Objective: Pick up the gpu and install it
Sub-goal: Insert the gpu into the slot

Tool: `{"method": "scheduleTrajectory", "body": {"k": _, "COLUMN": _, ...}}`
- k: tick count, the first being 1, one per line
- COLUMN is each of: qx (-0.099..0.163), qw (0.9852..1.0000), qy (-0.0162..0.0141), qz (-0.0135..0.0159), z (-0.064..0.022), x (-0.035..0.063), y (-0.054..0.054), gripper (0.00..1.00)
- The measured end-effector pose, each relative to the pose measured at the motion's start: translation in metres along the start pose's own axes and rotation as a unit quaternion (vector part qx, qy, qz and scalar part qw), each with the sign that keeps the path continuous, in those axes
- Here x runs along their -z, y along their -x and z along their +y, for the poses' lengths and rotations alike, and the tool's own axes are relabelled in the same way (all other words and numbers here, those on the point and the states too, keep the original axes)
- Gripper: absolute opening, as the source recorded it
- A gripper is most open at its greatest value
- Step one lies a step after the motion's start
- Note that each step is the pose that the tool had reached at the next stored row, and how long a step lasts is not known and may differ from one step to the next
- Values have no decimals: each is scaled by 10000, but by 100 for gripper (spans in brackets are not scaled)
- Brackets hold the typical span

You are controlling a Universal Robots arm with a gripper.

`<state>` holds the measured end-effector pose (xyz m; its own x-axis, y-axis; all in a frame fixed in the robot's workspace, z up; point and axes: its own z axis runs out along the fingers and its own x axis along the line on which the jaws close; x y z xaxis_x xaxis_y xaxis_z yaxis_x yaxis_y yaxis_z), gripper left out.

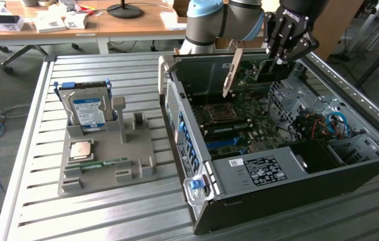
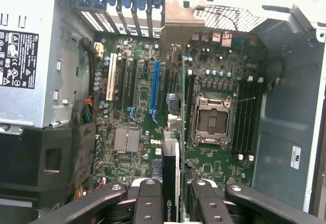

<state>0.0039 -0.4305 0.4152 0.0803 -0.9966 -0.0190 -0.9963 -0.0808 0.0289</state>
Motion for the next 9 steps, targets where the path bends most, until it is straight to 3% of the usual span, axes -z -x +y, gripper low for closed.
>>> {"method": "scheduleTrajectory", "body": {"k": 3, "qx": 0, "qw": 10000, "qy": -32, "qz": 3, "z": 11, "x": -1, "y": 1, "gripper": 26}}
{"method": "scheduleTrajectory", "body": {"k": 9, "qx": 0, "qw": 10000, "qy": -32, "qz": 4, "z": 11, "x": -2, "y": 1, "gripper": 26}}
